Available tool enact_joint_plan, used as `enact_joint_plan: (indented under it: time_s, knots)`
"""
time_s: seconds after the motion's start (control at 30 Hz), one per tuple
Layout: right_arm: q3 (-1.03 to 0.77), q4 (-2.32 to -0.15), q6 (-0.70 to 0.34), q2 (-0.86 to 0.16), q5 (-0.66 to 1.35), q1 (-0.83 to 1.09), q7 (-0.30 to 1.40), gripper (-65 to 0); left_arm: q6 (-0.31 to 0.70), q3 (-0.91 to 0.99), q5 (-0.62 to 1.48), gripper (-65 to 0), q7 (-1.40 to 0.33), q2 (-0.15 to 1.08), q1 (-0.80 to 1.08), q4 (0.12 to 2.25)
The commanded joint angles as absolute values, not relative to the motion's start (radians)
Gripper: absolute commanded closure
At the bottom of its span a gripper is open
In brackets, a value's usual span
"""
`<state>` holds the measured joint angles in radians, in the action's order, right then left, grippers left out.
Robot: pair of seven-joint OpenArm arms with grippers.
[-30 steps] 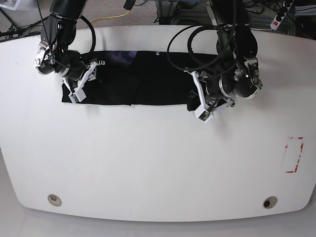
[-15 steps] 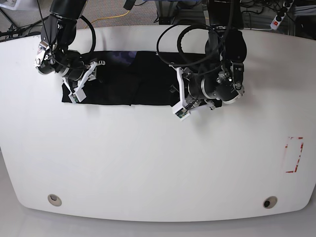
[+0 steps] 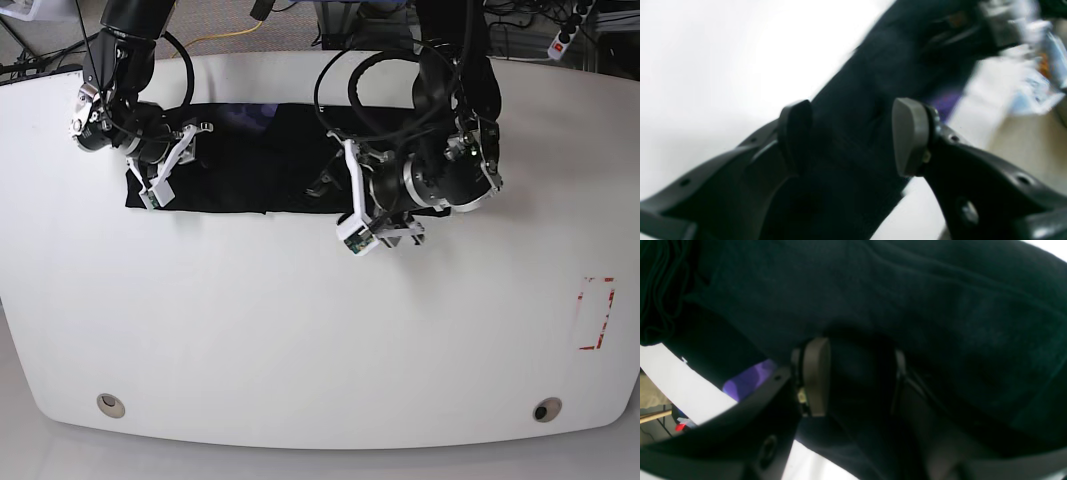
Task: Fold the T-shirt properly
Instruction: 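Move the left gripper inward along the strip to its middle, then grasp the strip ends with both grippers and push them toward each other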
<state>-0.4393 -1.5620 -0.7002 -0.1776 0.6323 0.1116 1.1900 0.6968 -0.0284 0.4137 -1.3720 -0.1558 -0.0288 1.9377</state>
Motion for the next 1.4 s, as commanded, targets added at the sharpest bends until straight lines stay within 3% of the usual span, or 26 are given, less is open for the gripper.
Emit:
enact_joint_plan:
  time_s: [0.0, 0.23, 0.4, 0.53, 0.7, 1.03, 1.37]
  knots:
    - [-0.444, -1.600, -0.698, -0.189, 0.616, 0.102, 1.208, -23.8, 0.698, -0.018, 0.390, -36.0, -1.365, -0.136, -0.045, 1.943]
    - [-0.450, -1.782, -0.698, -0.191, 0.616, 0.105, 1.248, -27.6, 0.698, 0.001, 0.328, -33.3, -1.357, 0.001, -0.010, 1.939]
    - [-0.555, -1.837, -0.698, -0.179, 0.638, 0.099, 1.305, -48.2, 0.698, 0.021, 0.254, -19.0, -1.225, 0.056, 0.068, 1.933]
    - [-0.664, -1.836, -0.698, -0.174, 0.727, 0.088, 1.323, -57.7, 0.698, 0.021, 0.203, -11.5, -1.201, 0.061, 0.090, 1.883]
    - [-0.783, -1.787, -0.698, -0.203, 0.786, 0.071, 1.348, -58.3, 0.698, 0.022, 0.194, -6.4, -1.198, 0.058, 0.090, 1.788]
    - [-0.885, -1.426, -0.698, -0.335, 0.914, 0.042, 1.348, -58.3, 0.698, 0.021, 0.194, -6.4, -1.130, 0.059, 0.114, 1.736]
    - [-0.800, -1.376, -0.698, -0.275, 0.924, 0.042, 1.345, -58.2, 0.698, 0.021, 0.196, -6.4, -1.135, 0.058, 0.117, 1.739]
